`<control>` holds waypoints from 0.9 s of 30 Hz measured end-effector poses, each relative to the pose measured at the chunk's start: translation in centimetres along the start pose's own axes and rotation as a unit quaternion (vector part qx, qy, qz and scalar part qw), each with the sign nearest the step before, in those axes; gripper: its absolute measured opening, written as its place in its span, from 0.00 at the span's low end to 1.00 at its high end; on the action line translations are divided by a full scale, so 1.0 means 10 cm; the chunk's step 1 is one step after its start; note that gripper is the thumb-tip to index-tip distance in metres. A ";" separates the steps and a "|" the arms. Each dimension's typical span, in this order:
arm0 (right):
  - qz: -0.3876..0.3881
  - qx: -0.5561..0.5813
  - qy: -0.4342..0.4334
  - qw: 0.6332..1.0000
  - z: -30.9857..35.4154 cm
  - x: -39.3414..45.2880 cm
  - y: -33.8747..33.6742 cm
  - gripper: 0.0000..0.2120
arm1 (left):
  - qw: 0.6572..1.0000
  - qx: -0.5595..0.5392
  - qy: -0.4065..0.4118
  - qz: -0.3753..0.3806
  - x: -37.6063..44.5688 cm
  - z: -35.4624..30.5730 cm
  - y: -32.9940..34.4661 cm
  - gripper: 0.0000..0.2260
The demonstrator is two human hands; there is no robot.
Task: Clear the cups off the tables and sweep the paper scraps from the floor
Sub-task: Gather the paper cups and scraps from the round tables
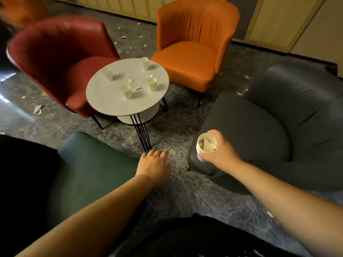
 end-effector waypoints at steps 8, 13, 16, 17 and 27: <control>0.070 0.023 -0.035 0.997 0.28 0.76 0.47 0.33 | 0.998 0.022 -0.063 0.006 0.31 0.49 -0.04 0.23; 0.098 0.026 -0.040 0.994 0.55 1.27 0.84 0.33 | 0.996 0.014 -0.092 -0.015 0.73 0.89 -0.11 0.23; 0.101 0.017 -0.049 0.994 0.78 1.62 1.01 0.35 | 0.994 0.005 -0.103 -0.020 1.05 1.14 -0.15 0.24; 0.099 0.015 -0.048 0.994 0.84 1.74 1.07 0.35 | 0.994 0.002 -0.109 -0.020 1.17 1.24 -0.16 0.24; 0.086 0.030 -0.036 0.995 1.28 2.55 1.47 0.32 | 0.992 0.001 -0.121 -0.016 1.99 1.94 -0.28 0.24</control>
Point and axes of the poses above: each hand's wrist, its own x-axis towards the middle knuckle, its own y-axis out of the palm, z = x × y, the point moved 3 cm from there along x, towards the middle knuckle, and after that the axes turned 12 degrees about -z, right-handed, at the moved point
